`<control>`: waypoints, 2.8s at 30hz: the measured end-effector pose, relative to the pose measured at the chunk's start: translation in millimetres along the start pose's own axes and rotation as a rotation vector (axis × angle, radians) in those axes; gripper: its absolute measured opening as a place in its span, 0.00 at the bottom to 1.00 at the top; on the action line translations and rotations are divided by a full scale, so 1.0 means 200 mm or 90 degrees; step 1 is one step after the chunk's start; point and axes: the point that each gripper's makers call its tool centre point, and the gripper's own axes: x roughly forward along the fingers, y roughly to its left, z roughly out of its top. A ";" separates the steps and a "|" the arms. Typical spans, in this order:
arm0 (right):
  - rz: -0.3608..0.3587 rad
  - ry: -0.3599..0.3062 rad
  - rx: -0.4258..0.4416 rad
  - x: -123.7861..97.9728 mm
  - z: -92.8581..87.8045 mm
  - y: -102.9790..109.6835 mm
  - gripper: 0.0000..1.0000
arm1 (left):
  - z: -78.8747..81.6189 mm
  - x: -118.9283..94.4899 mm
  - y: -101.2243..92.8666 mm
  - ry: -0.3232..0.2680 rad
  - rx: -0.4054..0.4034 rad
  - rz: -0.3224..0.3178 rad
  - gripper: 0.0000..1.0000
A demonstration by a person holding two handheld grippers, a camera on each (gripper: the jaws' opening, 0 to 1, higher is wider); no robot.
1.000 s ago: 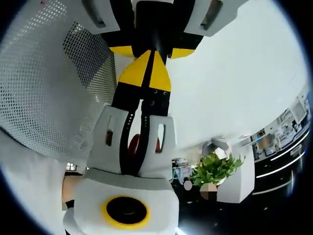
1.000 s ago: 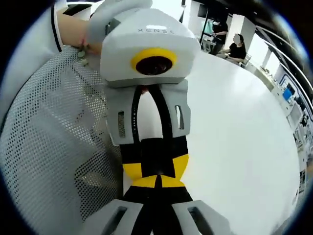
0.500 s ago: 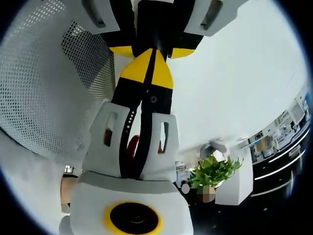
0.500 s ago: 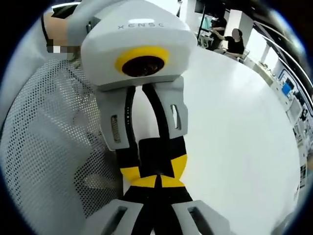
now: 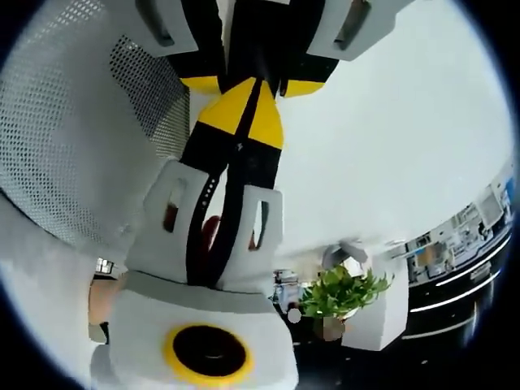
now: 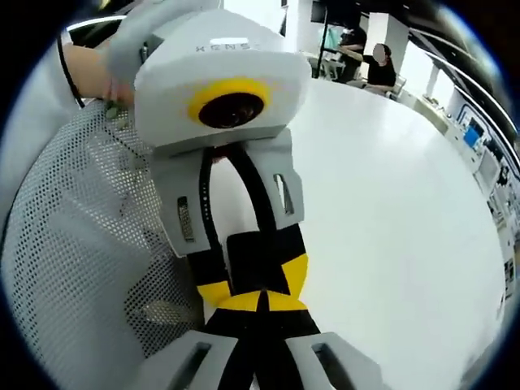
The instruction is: Press the specified remote control buttons in sequence, fully releasing each button before pressing the next.
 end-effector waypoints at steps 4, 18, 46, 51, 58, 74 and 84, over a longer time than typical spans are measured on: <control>-0.010 0.003 0.002 0.00 0.00 0.00 0.00 | 0.00 0.02 -0.01 0.016 0.038 0.003 0.27; -0.049 -0.129 0.049 -0.17 -0.16 -0.02 0.10 | -0.02 0.02 -0.03 0.010 0.079 -0.029 0.25; 0.022 -0.089 -0.031 -0.05 -0.19 0.03 0.22 | 0.00 0.01 -0.06 0.001 0.073 -0.027 0.25; 0.015 -0.090 -0.023 -0.04 -0.18 0.03 0.22 | -0.03 -0.01 -0.05 0.079 0.070 -0.006 0.25; 0.012 -0.096 -0.005 -0.04 -0.17 0.02 0.21 | -0.03 -0.12 0.00 0.089 -0.006 0.052 0.28; 0.015 -0.115 0.019 -0.04 -0.17 0.02 0.21 | 0.22 -0.57 0.20 -0.097 -0.118 0.249 0.40; 0.016 -0.118 0.027 -0.04 -0.17 0.02 0.21 | 0.27 -0.77 0.23 -0.188 -0.115 0.373 0.61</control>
